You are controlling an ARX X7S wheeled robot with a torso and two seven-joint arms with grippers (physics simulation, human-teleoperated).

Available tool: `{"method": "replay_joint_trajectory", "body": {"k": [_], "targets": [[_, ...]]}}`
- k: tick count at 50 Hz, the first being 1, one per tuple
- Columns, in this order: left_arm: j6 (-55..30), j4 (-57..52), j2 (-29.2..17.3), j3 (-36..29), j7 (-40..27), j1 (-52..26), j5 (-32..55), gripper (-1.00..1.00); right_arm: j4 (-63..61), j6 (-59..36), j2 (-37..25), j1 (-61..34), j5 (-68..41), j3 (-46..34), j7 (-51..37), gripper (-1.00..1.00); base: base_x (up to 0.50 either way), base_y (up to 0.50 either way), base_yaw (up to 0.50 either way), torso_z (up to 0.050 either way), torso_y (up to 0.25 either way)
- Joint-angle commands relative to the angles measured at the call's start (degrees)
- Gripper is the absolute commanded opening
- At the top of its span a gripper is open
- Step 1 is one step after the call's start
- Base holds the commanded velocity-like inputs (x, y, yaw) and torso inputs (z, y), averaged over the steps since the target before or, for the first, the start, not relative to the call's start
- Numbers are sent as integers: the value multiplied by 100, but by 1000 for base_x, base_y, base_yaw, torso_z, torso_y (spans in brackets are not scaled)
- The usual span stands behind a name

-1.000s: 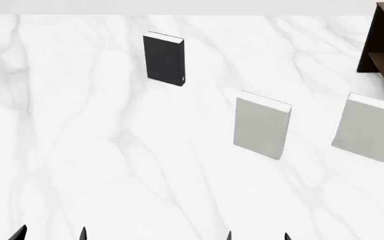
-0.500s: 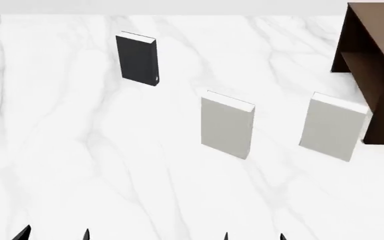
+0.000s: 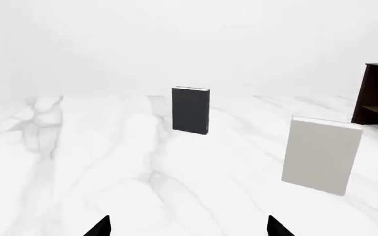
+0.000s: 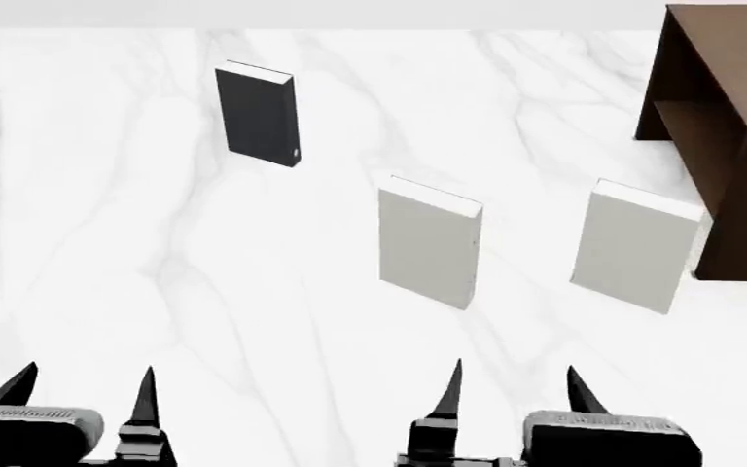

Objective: Pick up the book on the left and place it on top of the shelf.

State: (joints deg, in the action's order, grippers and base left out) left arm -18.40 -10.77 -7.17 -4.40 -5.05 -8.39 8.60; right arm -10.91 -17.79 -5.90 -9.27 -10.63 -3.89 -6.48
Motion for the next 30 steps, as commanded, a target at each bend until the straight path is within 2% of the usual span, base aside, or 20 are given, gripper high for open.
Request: {"method": "replay_joint_trajectory", "body": {"k": [1, 2, 3, 30], "targets": [[-4858, -1941, -529, 418, -97, -3320, 985, 100, -1357, -4933, -152, -3706, -955, 413, -498, 100, 0, 0, 0, 0, 0], [-5467, -1169, -726, 623, 68, -4179, 1108, 100, -498, -5499, -215, -4566, -929, 327, -477, 100, 500, 0, 0, 0, 0], [-5470, -1148, -735, 606, 65, -4947, 1101, 100, -456, -5495, -228, -5263, -925, 303, -476, 100, 500, 0, 0, 0, 0], [-5482, -1153, -773, 613, 33, -4963, 1186, 100, -387, -5418, -267, -5176, -1025, 197, -514, 100, 500, 0, 0, 0, 1]]}}
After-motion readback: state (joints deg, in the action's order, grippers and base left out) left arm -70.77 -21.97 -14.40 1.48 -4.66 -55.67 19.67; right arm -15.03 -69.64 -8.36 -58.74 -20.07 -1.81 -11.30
